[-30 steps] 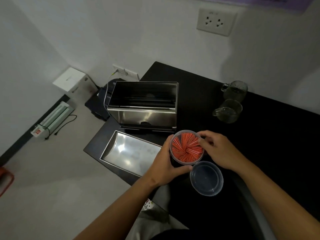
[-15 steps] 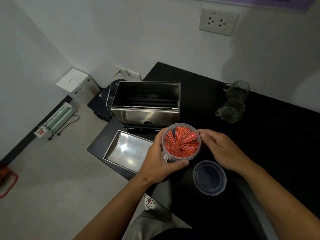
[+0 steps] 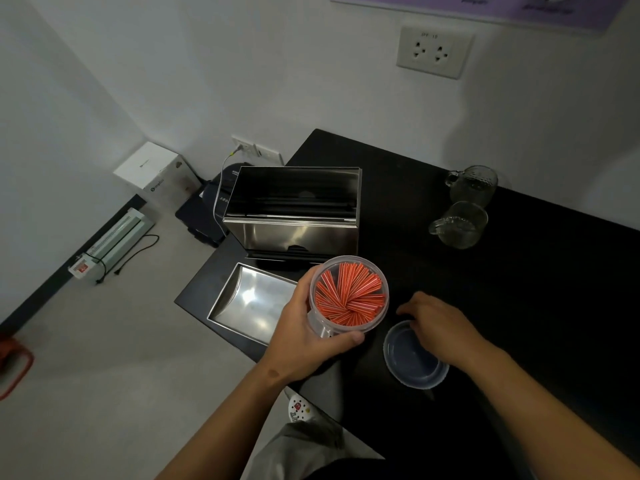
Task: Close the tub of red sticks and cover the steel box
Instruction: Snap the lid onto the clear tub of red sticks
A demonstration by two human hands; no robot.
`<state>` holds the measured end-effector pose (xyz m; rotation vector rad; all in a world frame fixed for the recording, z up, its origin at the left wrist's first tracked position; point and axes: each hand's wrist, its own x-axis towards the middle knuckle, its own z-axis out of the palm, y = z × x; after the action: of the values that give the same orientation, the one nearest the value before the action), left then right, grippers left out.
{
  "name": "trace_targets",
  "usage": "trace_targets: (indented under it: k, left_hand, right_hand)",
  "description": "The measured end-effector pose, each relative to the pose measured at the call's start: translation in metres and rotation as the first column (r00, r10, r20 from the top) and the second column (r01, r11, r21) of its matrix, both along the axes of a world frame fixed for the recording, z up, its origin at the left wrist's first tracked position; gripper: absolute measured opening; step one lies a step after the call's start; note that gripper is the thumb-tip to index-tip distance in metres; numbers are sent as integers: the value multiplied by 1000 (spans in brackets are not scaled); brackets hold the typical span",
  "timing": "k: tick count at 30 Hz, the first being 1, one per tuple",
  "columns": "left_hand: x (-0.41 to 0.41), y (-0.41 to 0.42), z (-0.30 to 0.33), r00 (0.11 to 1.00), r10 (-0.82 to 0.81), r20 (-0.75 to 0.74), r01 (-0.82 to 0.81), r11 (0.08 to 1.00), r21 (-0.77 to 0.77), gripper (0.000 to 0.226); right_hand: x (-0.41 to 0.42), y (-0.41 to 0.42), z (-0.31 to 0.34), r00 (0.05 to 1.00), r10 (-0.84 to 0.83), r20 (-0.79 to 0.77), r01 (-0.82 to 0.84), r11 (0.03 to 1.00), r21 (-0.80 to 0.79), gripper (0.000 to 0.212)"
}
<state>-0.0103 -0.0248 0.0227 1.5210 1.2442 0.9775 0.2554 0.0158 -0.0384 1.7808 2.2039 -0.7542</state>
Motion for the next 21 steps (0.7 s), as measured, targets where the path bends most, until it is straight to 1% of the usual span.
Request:
trace_targets:
  k: [3,6,9,12,14,19,21]
  left_hand:
    - [-2,-5,4,1000,10,5,-10,1000,0,95]
    - [-9,-8,7,1000,28,-3,-28,999,21,94]
    - [-18,-11,10,999,46,-19,-45,999,27,94]
    - [-27,-10,13,999,32,-43,-30,998,47,95]
    - [-31,-8,17,998,24,-60,-21,998,56,96]
    - [-39,-7,25,998,38,-51,-34,997,73,88]
    - [-41,-6,27,999,31,-39,-27,997,79,87]
  right_hand:
    - [-1,-1,1,1000,-1,2,1,1000,22,37]
    - [-1,-1,7,999,-4,-41,4,1000,5,27]
    - [-2,0,19,974,-134,-182,132,991,-24,20]
    - [-1,0,39,897,-244,-369,218,969,-112,17]
    - [-3,0,57,845,-289,-450,254,957,-138,20]
    - [-15,-1,98,801,-248,-545,258,964,-59,42]
    - [-22,-2,112,763,-239,-600,272,962,-38,46]
